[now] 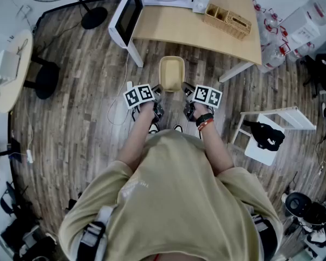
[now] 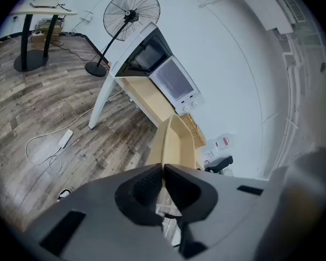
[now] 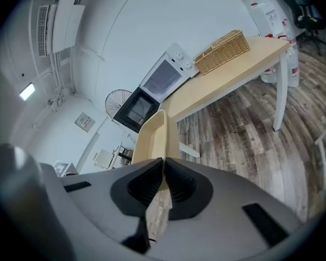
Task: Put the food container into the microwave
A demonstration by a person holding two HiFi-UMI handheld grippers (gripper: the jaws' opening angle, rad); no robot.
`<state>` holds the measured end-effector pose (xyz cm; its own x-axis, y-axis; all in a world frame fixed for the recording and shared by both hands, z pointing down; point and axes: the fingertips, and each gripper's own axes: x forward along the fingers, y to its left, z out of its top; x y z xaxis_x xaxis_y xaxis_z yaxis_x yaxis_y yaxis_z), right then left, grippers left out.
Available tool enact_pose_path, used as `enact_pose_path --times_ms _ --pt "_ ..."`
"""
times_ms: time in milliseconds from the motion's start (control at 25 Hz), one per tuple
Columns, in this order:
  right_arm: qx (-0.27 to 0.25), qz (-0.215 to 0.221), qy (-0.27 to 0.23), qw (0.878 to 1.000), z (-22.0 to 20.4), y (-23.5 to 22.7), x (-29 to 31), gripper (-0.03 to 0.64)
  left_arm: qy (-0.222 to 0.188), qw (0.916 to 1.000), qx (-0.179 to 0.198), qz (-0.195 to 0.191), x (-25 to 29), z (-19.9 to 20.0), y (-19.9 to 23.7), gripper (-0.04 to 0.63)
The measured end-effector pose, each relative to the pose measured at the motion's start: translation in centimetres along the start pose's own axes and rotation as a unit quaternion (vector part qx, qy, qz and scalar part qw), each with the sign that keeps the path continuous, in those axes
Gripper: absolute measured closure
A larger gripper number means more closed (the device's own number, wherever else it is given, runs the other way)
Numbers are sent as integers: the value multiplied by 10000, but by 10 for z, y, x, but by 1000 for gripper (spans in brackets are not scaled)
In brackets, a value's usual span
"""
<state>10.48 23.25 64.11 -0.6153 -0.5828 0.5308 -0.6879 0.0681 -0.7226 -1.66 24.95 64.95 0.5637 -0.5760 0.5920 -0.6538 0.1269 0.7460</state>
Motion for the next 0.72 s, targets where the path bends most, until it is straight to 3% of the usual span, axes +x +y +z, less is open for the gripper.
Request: enact_pose_path --times_ms 360,720 --pt "22 -12 -4 10000 -4 -31 -23 577 16 9998 148 152 16 -34 -14 565" --pt "55 -17 186 9998 -14 -36 -11 577 -189 9994 -139 260 13 -42 1 564"
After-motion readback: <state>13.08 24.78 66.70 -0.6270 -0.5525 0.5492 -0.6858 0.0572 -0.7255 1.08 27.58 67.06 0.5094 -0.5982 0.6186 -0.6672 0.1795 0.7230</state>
